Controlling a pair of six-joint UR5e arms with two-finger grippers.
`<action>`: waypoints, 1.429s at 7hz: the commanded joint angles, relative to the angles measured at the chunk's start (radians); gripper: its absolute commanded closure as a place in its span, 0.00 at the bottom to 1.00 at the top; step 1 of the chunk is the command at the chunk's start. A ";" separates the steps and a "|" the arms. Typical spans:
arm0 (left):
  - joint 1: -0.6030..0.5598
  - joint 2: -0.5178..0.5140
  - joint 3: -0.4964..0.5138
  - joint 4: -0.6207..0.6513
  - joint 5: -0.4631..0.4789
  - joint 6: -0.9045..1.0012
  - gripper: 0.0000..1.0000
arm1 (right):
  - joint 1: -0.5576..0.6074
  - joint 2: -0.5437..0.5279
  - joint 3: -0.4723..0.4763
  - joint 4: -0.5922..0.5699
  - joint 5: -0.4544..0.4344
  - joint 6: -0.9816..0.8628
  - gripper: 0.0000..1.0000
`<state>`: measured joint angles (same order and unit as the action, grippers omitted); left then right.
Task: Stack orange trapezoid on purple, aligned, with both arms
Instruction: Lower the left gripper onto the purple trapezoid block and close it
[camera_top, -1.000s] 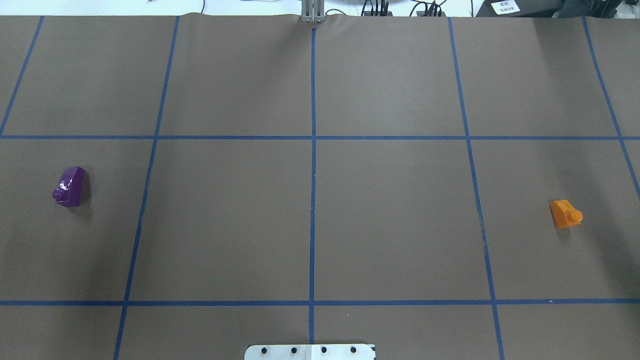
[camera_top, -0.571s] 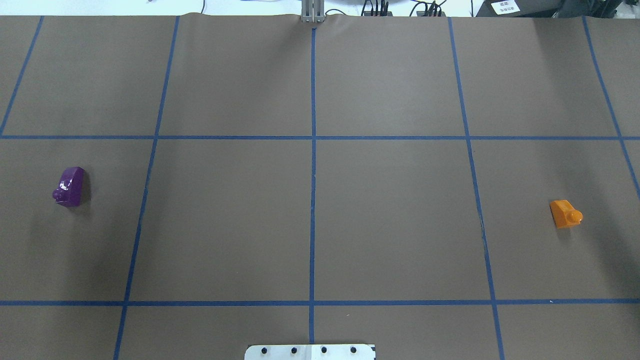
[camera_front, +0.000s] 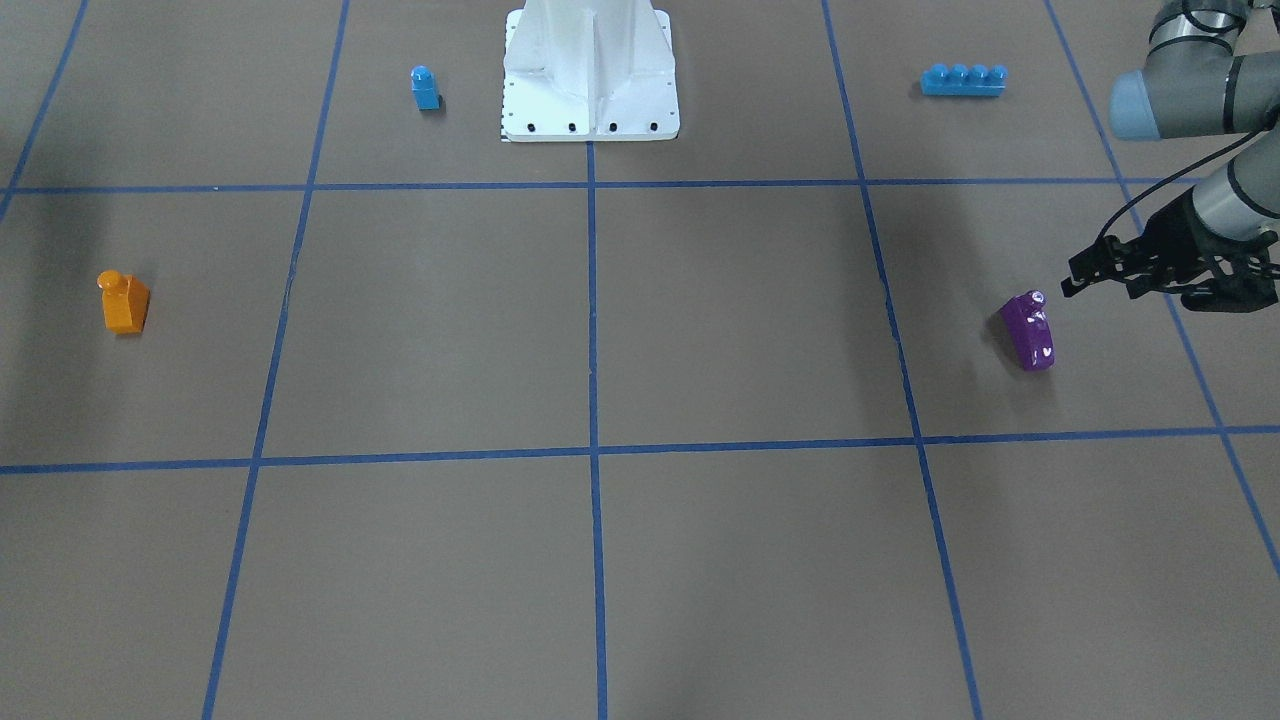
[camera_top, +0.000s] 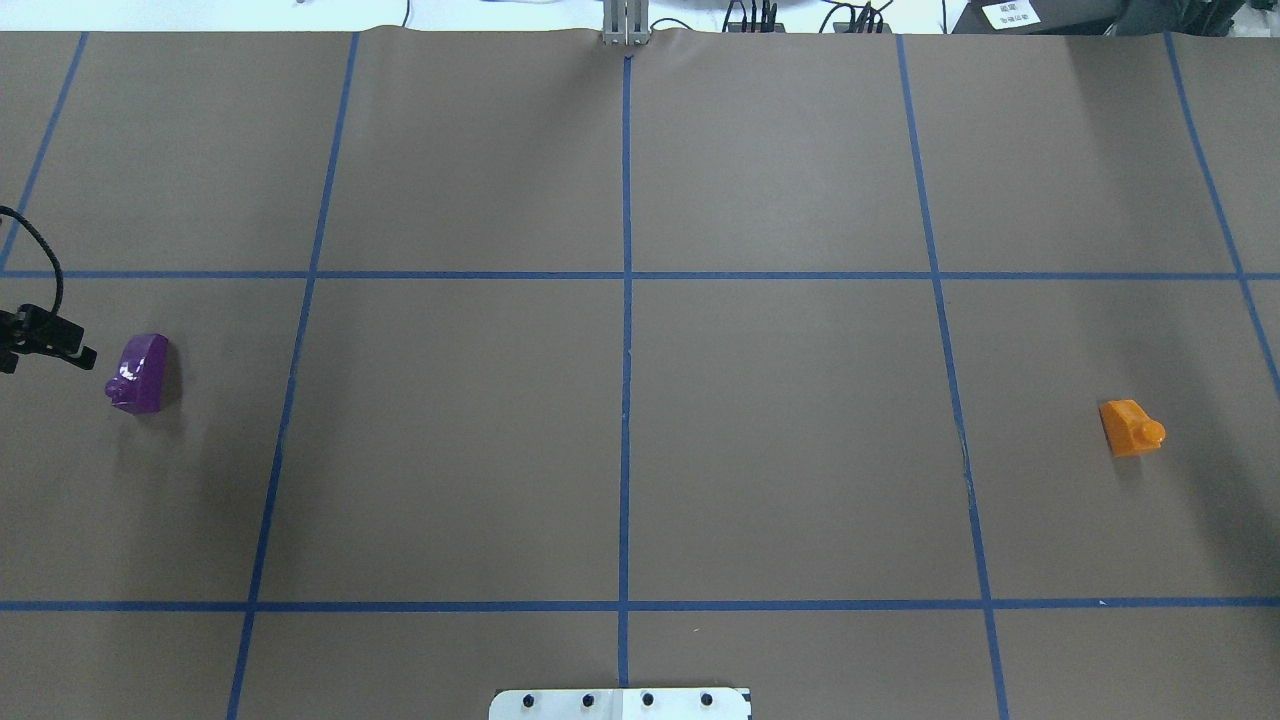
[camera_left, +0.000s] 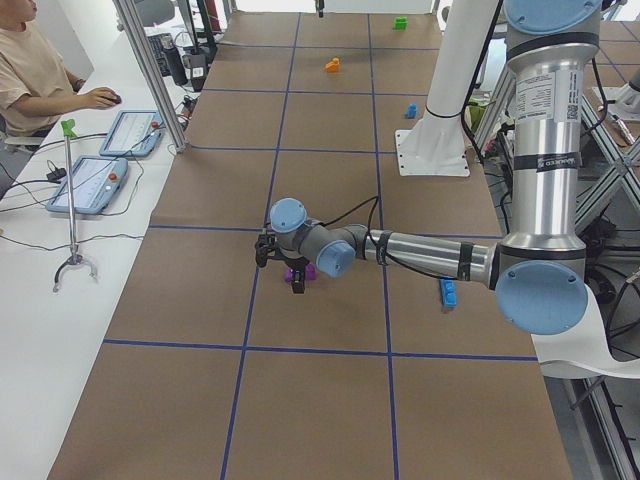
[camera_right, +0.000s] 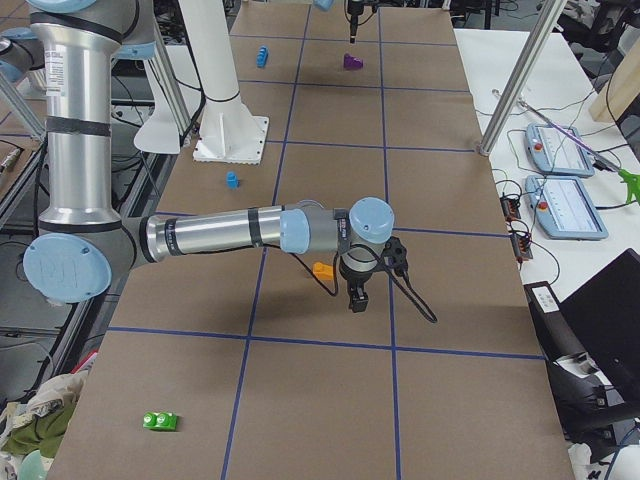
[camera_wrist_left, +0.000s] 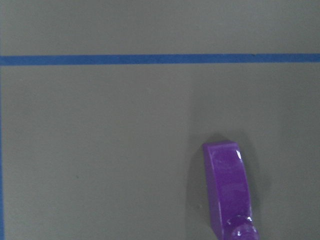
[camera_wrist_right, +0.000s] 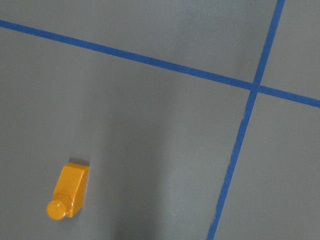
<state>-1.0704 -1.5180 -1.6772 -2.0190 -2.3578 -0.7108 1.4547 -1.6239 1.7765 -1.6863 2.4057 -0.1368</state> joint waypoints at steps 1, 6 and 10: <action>0.094 -0.014 0.005 -0.027 0.002 -0.123 0.00 | -0.002 0.001 -0.002 -0.001 0.006 0.000 0.00; 0.119 -0.123 0.142 -0.024 0.020 -0.115 0.09 | -0.004 -0.004 -0.002 -0.001 0.027 -0.001 0.00; 0.119 -0.125 0.113 -0.023 0.058 -0.119 1.00 | -0.007 -0.004 0.004 0.000 0.029 -0.001 0.00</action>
<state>-0.9497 -1.6369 -1.5484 -2.0429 -2.3018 -0.8263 1.4485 -1.6275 1.7769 -1.6864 2.4342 -0.1381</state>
